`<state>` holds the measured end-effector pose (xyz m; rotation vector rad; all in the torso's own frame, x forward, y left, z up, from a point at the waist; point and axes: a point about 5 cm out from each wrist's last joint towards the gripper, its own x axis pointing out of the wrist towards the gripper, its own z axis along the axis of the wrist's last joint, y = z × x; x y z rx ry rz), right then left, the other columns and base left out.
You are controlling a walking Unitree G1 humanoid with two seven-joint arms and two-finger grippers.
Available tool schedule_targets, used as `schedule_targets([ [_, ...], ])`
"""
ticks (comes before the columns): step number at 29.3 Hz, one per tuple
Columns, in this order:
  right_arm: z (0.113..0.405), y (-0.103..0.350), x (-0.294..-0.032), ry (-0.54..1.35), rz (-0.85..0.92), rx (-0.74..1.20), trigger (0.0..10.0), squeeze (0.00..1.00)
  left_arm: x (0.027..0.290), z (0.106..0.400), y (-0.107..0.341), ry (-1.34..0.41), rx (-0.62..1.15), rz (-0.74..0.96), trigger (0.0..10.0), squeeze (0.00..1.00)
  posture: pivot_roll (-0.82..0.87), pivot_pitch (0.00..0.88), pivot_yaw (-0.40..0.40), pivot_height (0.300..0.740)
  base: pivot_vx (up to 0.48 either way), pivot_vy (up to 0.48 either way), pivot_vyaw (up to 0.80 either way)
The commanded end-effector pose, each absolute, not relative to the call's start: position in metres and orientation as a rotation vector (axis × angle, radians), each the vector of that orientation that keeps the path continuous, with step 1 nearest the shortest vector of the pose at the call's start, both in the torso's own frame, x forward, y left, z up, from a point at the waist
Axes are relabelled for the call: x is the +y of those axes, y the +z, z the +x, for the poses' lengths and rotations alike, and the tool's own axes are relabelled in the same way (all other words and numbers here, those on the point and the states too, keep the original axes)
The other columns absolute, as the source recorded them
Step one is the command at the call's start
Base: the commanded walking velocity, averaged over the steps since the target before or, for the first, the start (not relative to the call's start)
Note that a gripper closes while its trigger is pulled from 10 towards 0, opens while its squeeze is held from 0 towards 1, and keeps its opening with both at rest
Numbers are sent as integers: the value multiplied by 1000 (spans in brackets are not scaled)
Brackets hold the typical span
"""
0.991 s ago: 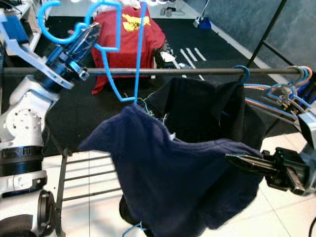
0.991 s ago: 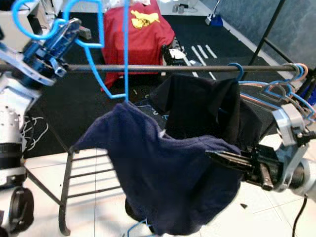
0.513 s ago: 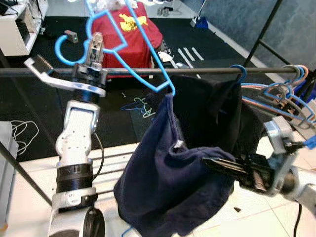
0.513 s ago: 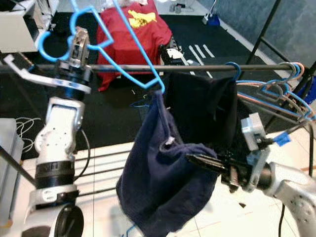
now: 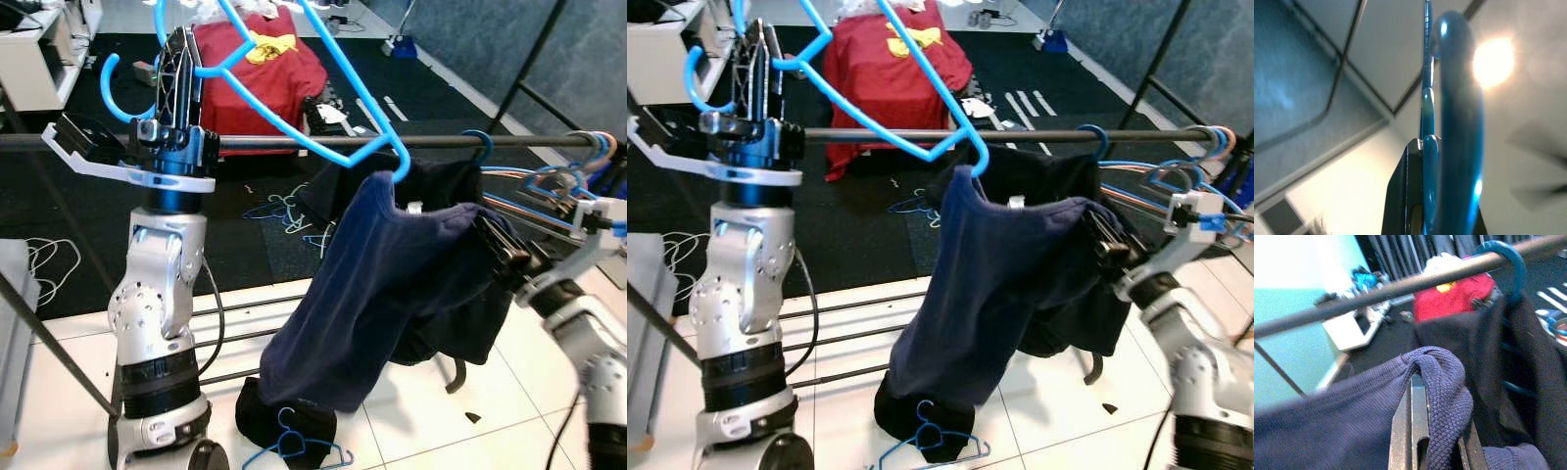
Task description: Hang hanger
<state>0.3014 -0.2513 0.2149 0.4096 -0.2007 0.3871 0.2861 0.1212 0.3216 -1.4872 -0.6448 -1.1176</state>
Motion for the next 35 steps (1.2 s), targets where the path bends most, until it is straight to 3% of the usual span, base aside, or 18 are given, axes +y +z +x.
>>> schedule_targets([
  [1, 300, 226, -250, 415, 425, -262, 0, 0, 113, 279, 324, -1172, -640, -1458, 10000, 0, 51, 121, -78, 740, 0, 0, 0],
  [4, 300, 240, -228, 539, 459, -329, 0, 0, 99, 280, 317, -1162, -583, -1428, 10000, 0, 48, 121, -76, 740, 0, 0, 0],
  [9, 309, 245, -205, 587, 473, -338, 0, 0, 76, 284, 311, -1110, -515, -1377, 10000, 0, 51, 121, -74, 740, 0, 0, 0],
  [12, 322, 240, -168, 646, 471, -252, 0, 0, 58, 298, 303, -959, -462, -1262, 10000, 0, 46, 111, -74, 740, 0, 0, 0],
  [14, 322, 240, -168, 646, 471, -252, 0, 0, 58, 298, 303, -959, -462, -1262, 10000, 0, 46, 111, -74, 740, 0, 0, 0],
  [16, 316, 233, -138, 778, 433, -178, 0, 0, 54, 307, 297, -863, -440, -1168, 10000, 0, 48, 106, -75, 740, 0, 0, 0],
  [19, 306, 228, -117, 891, 398, -130, 0, 0, 54, 311, 294, -795, -442, -1097, 10000, 0, 50, 108, -75, 740, 0, 0, 0],
  [23, 304, 221, -122, 873, 357, -98, 0, 0, 61, 312, 296, -769, -481, -1008, 10000, 0, 51, 108, -75, 740, 0, 0, 0],
  [26, 302, 182, -174, 655, 182, 84, 0, 0, 89, 299, 274, -872, -484, -682, 10000, 0, 40, 103, -72, 740, 0, 0, 0],
  [27, 302, 182, -174, 655, 182, 84, 0, 0, 89, 299, 274, -872, -484, -682, 10000, 0, 40, 103, -72, 740, 0, 0, 0],
  [28, 288, 166, -196, 600, 153, 142, 0, 0, 115, 281, 259, -979, -457, -625, 10000, 0, 39, 108, -78, 740, 0, 0, 0],
  [30, 282, 161, -204, 581, 161, 159, 0, 0, 127, 271, 256, -1032, -450, -629, 10000, 0, 40, 107, -79, 740, 0, 0, 0],
  [31, 276, 157, -210, 567, 162, 174, 549, 0, 136, 262, 255, -1071, -450, -634, 10000, 0, 44, 105, -82, 740, 0, 0, 0],
  [33, 269, 146, -218, 534, 169, 205, 2667, 0, 153, 252, 255, -1099, -453, -614, 10000, 0, 47, 104, -86, 740, 0, 0, 0],
  [35, 267, 142, -220, 522, 171, 219, 2667, 0, 158, 250, 256, -1099, -452, -600, 10000, 0, 47, 104, -86, 740, 0, 0, 0],
])
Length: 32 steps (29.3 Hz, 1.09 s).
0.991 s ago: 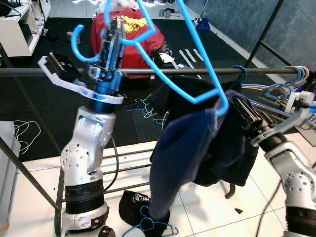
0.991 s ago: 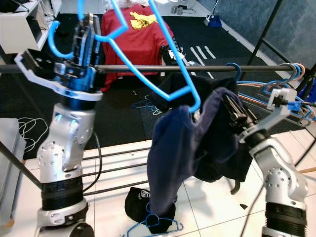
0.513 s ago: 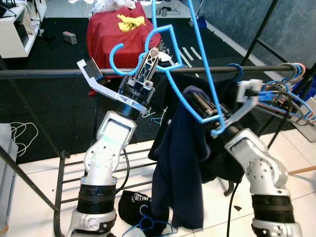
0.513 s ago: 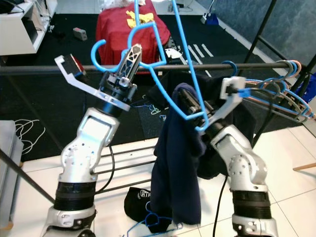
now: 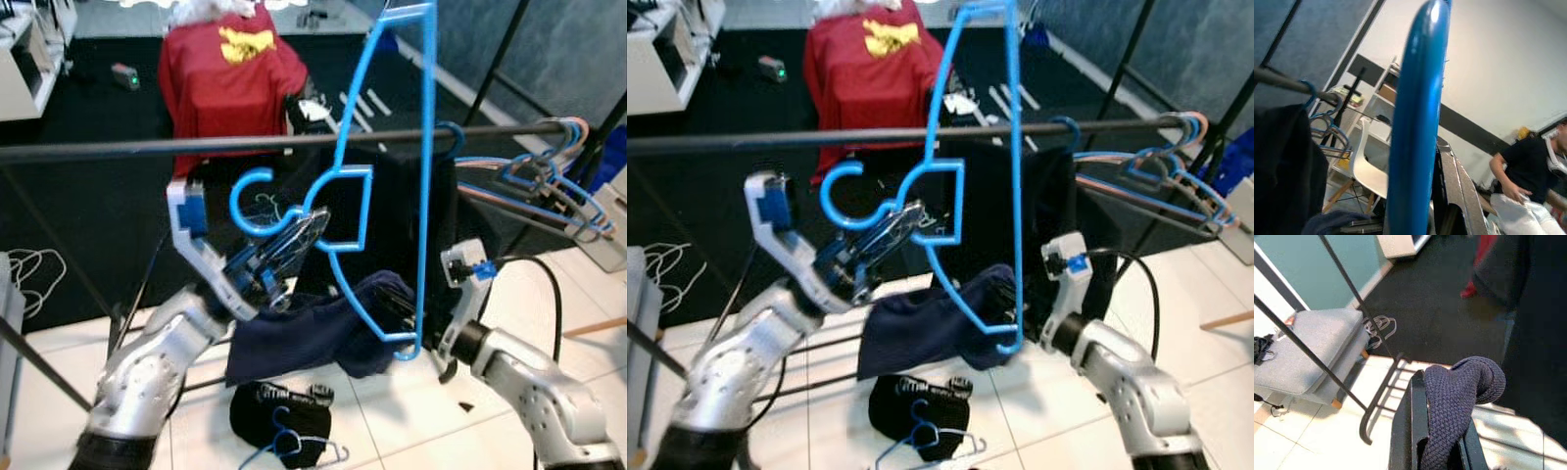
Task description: Hang hanger
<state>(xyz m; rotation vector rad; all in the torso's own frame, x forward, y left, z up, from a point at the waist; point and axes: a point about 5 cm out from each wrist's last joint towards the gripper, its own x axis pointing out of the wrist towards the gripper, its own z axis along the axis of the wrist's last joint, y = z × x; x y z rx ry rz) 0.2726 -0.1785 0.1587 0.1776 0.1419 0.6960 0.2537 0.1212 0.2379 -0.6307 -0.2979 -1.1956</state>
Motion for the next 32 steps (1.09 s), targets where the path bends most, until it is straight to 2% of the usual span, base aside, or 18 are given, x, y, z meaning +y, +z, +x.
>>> schedule_targets([
  [1, 267, 142, -220, 522, 171, 219, 2667, 0, 158, 250, 256, -1099, -452, -600, 10000, 0, 47, 104, -86, 740, 0, 0, 0],
  [2, 264, 133, -223, 506, 170, 248, 10000, 0, 164, 251, 251, -1075, -416, -526, 10000, 0, 51, 103, -91, 740, 0, 0, 0],
  [3, 262, 123, -224, 495, 170, 278, 10000, 0, 171, 254, 242, -1035, -368, -426, 10000, 0, 51, 104, -94, 740, 0, 0, 0],
  [6, 262, 123, -224, 495, 170, 278, 10000, 0, 171, 254, 242, -1035, -368, -426, 10000, 0, 51, 104, -94, 740, 0, 0, 0],
  [7, 259, 114, -226, 482, 159, 311, 10000, 0, 180, 262, 234, -959, -323, -372, 10000, 0, 53, 104, -95, 740, 0, 0, 0],
  [8, 259, 114, -226, 482, 159, 311, 10000, 0, 180, 262, 234, -959, -323, -372, 10000, 0, 53, 104, -95, 740, 0, 0, 0],
  [10, 256, 103, -229, 447, 166, 333, 10000, 0, 190, 279, 241, -801, -375, -530, 10000, 0, 55, 113, -92, 740, 0, 0, 0],
  [13, 256, 103, -229, 447, 166, 333, 10000, 0, 190, 279, 241, -801, -375, -530, 10000, 0, 55, 113, -92, 740, 0, 0, 0],
  [14, 256, 104, -230, 434, 184, 319, 10000, 0, 183, 282, 249, -777, -424, -667, 10000, 0, 51, 117, -90, 740, 0, 0, 0],
  [16, 256, 104, -230, 434, 184, 319, 10000, 0, 183, 282, 249, -777, -424, -667, 10000, 0, 51, 117, -90, 740, 0, 0, 0],
  [17, 257, 110, -229, 440, 207, 288, 10000, 0, 165, 282, 257, -782, -461, -803, 10000, 0, 47, 120, -91, 740, 0, 0, 0],
  [18, 257, 110, -229, 440, 207, 288, 10000, 0, 165, 282, 257, -782, -461, -803, 10000, 0, 47, 120, -91, 740, 0, 0, 0],
  [20, 260, 126, -222, 493, 250, 219, 10000, 0, 113, 278, 275, -871, -491, -1033, 10000, 0, 38, 128, -86, 740, 0, 0, 0],
  [21, 263, 133, -218, 521, 253, 197, 10000, 0, 96, 275, 282, -918, -490, -1107, 10000, 0, 37, 128, -84, 740, 0, 0, 0],
  [26, 269, 142, -211, 543, 250, 169, 10000, 0, 80, 272, 290, -986, -482, -1185, 10000, 0, 35, 131, -77, 740, 0, 0, 0],
  [28, 282, 150, -207, 517, 238, 131, 10000, 0, 73, 270, 295, -1055, -471, -1257, 10000, 0, 40, 134, -66, 740, 0, 0, 0],
  [30, 282, 150, -207, 517, 238, 131, 10000, 0, 73, 270, 295, -1055, -471, -1257, 10000, 0, 40, 134, -66, 740, 0, 0, 0],
  [32, 294, 157, -204, 482, 234, 100, 10000, 0, 70, 268, 296, -1104, -458, -1282, 10000, 0, 45, 133, -66, 740, 0, 0, 0],
])
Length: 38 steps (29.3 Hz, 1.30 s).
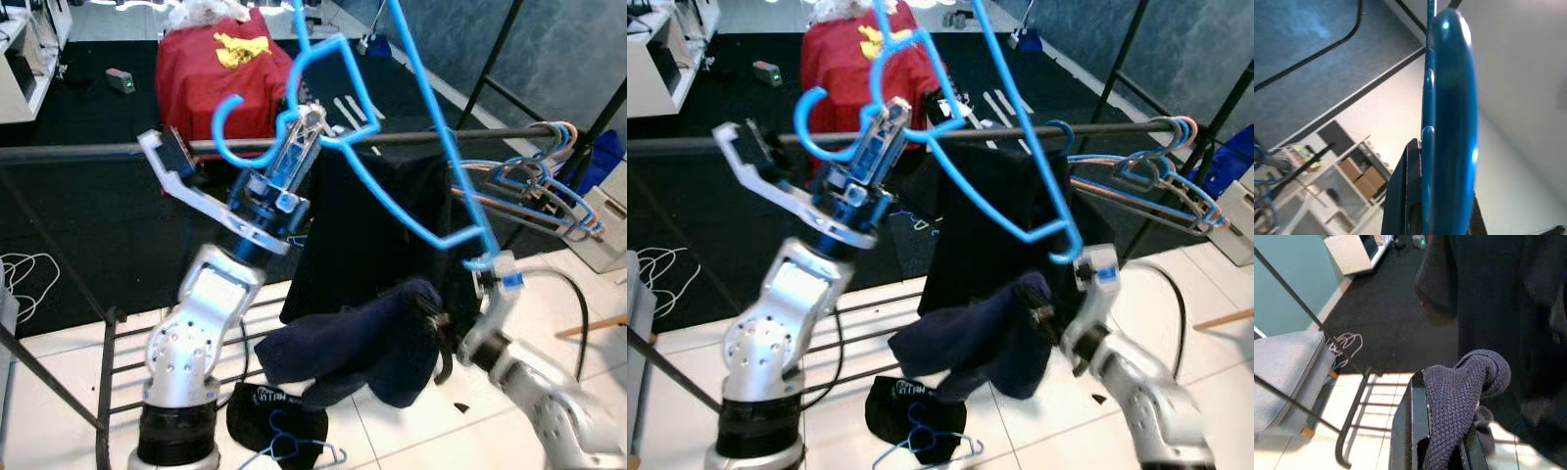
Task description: Hang hanger
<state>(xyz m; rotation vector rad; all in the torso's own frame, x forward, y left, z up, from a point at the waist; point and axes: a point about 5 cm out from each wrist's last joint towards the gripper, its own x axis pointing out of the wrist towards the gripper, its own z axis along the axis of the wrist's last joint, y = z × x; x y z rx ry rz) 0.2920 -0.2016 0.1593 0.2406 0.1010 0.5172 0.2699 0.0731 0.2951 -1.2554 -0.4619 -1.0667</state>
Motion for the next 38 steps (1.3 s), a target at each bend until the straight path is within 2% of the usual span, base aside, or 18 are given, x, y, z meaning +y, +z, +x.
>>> schedule_targets([
  [1, 294, 157, -204, 482, 234, 100, 10000, 0, 70, 268, 296, -1104, -458, -1282, 10000, 0, 45, 133, -66, 740, 0, 0, 0],
  [5, 298, 159, -204, 474, 237, 87, 10000, 0, 70, 267, 295, -1119, -459, -1239, 10000, 0, 49, 134, -69, 740, 0, 0, 0],
  [6, 297, 155, -211, 444, 203, 107, 10000, 0, 75, 265, 289, -1117, -450, -1080, 10000, 0, 48, 141, -76, 740, 0, 0, 0],
  [7, 297, 155, -211, 444, 203, 107, 10000, 0, 75, 265, 289, -1117, -450, -1080, 10000, 0, 48, 141, -76, 740, 0, 0, 0],
  [8, 294, 147, -220, 399, 161, 144, 10000, 0, 85, 262, 279, -1120, -434, -880, 10000, 0, 42, 144, -78, 740, 0, 0, 0],
  [9, 294, 147, -220, 399, 161, 144, 10000, 0, 85, 262, 279, -1120, -434, -880, 10000, 0, 42, 144, -78, 740, 0, 0, 0],
  [10, 290, 138, -234, 338, 131, 186, 10000, 0, 99, 263, 264, -1091, -393, -655, 10000, 0, 40, 146, -79, 740, 0, 0, 0],
  [12, 290, 138, -234, 338, 131, 186, 10000, 0, 99, 263, 264, -1091, -393, -655, 10000, 0, 40, 146, -79, 740, 0, 0, 0],
  [13, 282, 129, -247, 279, 113, 228, 10000, 0, 123, 269, 244, -1000, -328, -391, 10000, 0, 42, 152, -83, 740, 0, 0, 0],
  [14, 282, 129, -247, 279, 113, 228, 10000, 0, 123, 269, 244, -1000, -328, -391, 10000, 0, 42, 152, -83, 740, 0, 0, 0],
  [15, 272, 120, -257, 241, 108, 261, 10000, 0, 155, 276, 228, -904, -263, -193, 10000, 0, 43, 157, -83, 740, 0, 0, 0],
  [20, 259, 108, -267, 204, 111, 300, 10000, 0, 201, 277, 207, -797, -145, 45, 10000, 0, 45, 159, -82, 740, 0, 0, 0],
  [22, 250, 93, -274, 167, 105, 334, 10000, 0, 222, 271, 168, -767, 55, 236, 10000, 0, 41, 162, -84, 740, 0, 0, 0],
  [26, 233, 63, -282, 78, 85, 403, 10000, 0, 231, 263, 116, -576, 221, 117, 10000, 0, 44, 163, -85, 740, 0, 0, 0],
  [29, 219, 44, -280, 26, 106, 439, 10000, 0, 219, 246, 74, -456, 335, 9, 10000, 0, 42, 167, -83, 740, 0, 0, 0],
  [32, 219, 44, -280, 26, 106, 439, 10000, 0, 219, 246, 74, -456, 335, 9, 10000, 0, 42, 167, -83, 740, 0, 0, 0],
  [34, 205, 27, -281, -35, 116, 475, 10000, 0, 206, 231, 37, -335, 412, -75, 10000, 0, 44, 173, -94, 740, 0, 0, 0],
  [38, 196, 17, -285, -80, 100, 487, 10000, 0, 201, 230, 20, -170, 405, -151, 10000, 0, 50, 173, -97, 740, -156, 0, 0],
])
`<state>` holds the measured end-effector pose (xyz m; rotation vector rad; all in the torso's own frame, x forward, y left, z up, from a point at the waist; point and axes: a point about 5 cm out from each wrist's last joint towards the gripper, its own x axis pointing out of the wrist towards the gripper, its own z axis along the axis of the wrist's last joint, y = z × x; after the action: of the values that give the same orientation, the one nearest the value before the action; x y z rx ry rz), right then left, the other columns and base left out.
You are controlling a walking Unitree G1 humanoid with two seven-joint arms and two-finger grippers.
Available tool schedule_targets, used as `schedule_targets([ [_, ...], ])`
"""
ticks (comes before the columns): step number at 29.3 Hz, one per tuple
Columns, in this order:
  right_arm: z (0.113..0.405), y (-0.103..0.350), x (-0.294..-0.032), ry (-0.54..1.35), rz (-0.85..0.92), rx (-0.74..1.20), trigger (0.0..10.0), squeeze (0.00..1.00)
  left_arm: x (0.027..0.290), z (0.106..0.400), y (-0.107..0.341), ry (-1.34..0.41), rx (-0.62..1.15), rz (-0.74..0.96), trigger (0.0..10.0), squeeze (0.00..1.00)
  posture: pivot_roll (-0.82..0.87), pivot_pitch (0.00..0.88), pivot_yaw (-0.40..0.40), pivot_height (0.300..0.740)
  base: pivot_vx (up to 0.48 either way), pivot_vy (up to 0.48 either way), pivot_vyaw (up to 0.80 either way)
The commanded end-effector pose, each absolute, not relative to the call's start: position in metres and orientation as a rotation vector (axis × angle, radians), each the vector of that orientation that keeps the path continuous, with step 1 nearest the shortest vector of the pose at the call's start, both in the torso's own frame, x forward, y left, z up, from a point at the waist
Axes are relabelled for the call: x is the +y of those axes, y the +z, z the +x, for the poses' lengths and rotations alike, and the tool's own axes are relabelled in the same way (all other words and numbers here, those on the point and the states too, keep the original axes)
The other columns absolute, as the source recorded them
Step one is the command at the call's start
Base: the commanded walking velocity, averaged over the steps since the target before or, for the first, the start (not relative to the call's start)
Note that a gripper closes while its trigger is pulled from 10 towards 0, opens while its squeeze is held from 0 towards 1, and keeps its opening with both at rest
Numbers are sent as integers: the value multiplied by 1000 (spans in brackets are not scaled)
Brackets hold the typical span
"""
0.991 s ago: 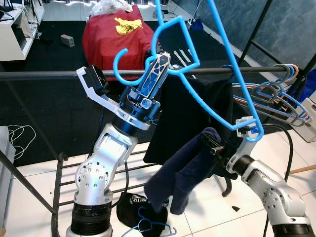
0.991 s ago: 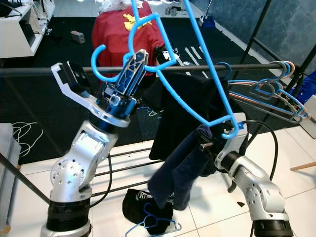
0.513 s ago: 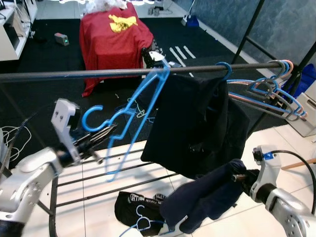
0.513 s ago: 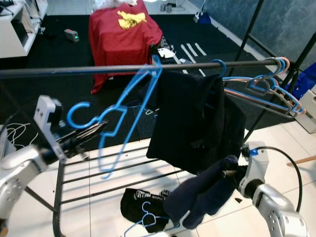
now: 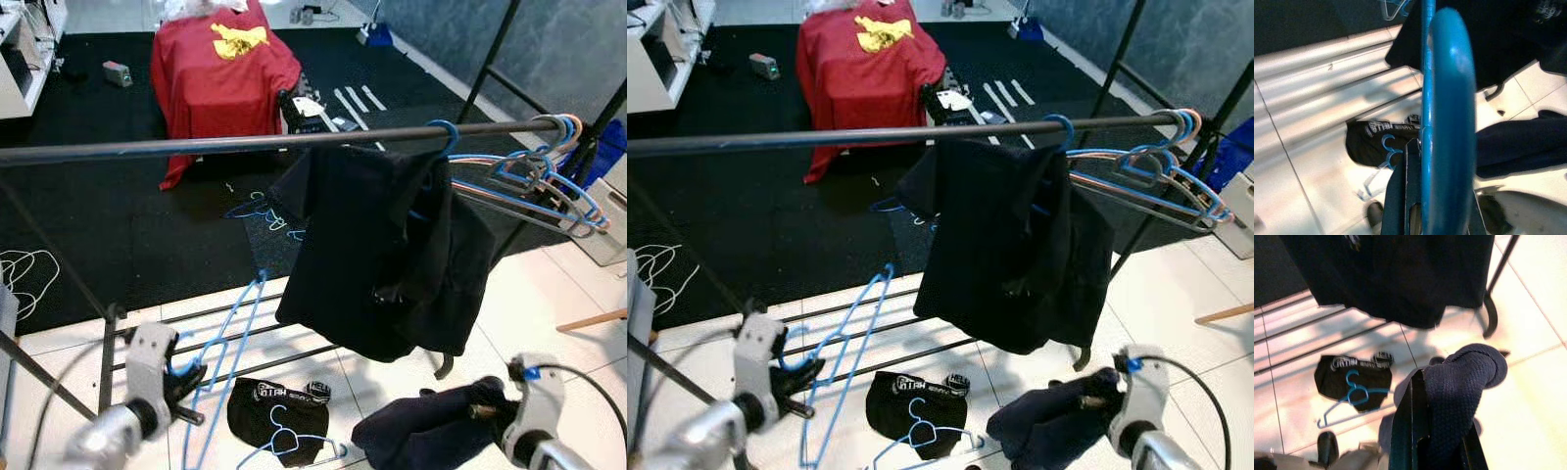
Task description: Hang hanger
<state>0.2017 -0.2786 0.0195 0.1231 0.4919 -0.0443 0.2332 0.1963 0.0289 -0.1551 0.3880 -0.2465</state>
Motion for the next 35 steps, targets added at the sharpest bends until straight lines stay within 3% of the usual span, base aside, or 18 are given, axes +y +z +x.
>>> schedule_targets([
  [1, 195, 13, -285, -87, 101, 487, 10000, 0, 203, 231, 16, -119, 409, -159, 10000, 0, 51, 172, -99, 740, -315, 0, 0],
  [7, 186, 1, -279, -98, 187, 466, 10000, 0, 214, 228, 7, -7, 433, -191, 10000, 0, 51, 175, -99, 740, -309, 0, 0],
  [14, 183, -2, -287, -134, 273, 445, 10000, 0, 213, 229, 8, 8, 402, -203, 10000, 0, 51, 173, -103, 740, -287, 0, 0],
  [35, 189, -7, -284, -54, 242, 451, 10000, 0, 206, 233, 5, -15, 381, -201, 10000, 0, 57, 155, -112, 740, -297, 0, 0],
])
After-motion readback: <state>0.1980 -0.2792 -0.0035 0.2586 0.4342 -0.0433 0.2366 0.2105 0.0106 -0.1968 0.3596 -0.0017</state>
